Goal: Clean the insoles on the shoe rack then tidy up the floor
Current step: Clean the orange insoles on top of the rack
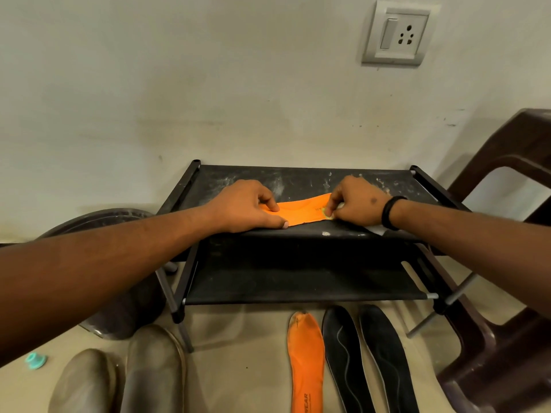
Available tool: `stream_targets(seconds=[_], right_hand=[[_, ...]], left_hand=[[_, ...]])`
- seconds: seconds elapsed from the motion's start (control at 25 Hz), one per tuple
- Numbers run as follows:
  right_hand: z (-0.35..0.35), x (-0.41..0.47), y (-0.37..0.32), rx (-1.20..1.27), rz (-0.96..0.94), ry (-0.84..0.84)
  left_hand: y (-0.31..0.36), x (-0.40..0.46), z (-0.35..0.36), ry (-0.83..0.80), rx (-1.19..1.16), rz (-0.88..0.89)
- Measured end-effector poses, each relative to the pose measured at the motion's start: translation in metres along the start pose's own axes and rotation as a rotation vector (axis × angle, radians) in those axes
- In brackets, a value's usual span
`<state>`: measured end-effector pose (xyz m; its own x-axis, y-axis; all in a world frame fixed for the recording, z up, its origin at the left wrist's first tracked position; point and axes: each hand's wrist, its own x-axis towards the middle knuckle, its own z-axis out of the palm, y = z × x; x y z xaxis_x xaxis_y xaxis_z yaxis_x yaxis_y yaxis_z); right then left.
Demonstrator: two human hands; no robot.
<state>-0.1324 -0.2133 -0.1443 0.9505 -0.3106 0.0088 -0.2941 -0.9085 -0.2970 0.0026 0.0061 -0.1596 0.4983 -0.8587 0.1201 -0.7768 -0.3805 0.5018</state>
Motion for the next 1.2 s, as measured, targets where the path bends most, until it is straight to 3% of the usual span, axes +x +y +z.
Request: stream_targets(seconds=[0.12, 0.36, 0.6, 0.96, 1.2], right_hand=[[0.004, 0.0, -0.003, 0.028, -0.01, -0.007], [-0.001, 0.023, 0.018, -0.101, 0.161, 0.106], [0.008, 0.038, -0.006, -0.05, 0.107, 0.11], [0.012, 0.014, -0.031, 0.031, -0.087, -0.038], [-0.009, 0.019, 0.013, -0.099, 0.104, 0.018]], left_hand=[[0.002, 0.0, -0.001, -0.006, -0.003, -0.002], [0.003, 0.003, 0.0, -0.009, 0.0, 0.0], [0.001, 0.004, 0.001, 0.004, -0.027, 0.008], [0.005, 0.015, -0.004, -0.088, 0.003, -0.055], [0.008, 0.017, -0.008, -0.121, 0.028, -0.065]])
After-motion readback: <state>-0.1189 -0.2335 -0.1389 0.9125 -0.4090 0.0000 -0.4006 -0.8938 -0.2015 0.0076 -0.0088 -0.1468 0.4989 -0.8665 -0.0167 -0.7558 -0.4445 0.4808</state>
